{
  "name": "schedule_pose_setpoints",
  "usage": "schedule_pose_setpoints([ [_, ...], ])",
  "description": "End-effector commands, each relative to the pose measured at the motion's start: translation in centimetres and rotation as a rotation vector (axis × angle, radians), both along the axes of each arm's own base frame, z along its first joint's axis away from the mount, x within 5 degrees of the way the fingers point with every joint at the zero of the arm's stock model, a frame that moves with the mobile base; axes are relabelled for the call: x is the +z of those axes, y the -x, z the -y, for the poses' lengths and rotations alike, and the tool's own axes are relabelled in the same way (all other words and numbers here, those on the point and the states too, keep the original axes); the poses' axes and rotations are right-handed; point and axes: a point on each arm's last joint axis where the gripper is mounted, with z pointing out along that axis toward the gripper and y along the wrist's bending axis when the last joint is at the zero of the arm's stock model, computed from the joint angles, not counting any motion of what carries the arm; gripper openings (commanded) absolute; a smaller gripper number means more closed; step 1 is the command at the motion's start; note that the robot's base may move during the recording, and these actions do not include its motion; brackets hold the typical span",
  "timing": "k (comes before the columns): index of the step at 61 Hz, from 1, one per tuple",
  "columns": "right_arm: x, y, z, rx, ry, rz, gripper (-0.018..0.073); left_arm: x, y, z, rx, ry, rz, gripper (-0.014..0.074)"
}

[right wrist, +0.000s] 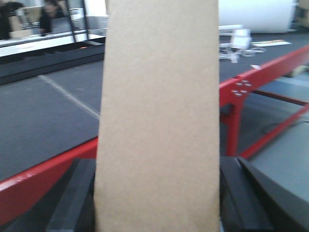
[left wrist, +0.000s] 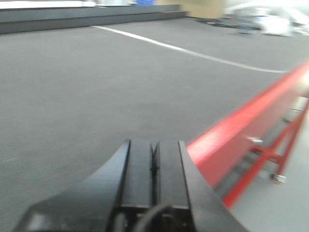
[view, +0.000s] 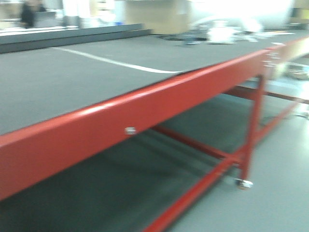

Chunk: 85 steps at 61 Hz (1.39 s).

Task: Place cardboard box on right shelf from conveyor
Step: 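Hold the box in the right gripper while driving to the steel shelf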

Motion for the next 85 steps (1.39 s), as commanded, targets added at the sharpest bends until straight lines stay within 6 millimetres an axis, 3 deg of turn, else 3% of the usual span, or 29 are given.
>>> schedule_pose_setpoints([
  [1,1.76,0.08,-0.1,0.007,0.017,0.127,0.0155,0.53,0.07,-0.05,0.005,0.012,0.091,-0.0116],
  [85,1.76,0.08,-0.1,0.007,0.017,0.127,0.0155,0.53,0.07,-0.07,0.007,0.012,0.091,-0.0116],
])
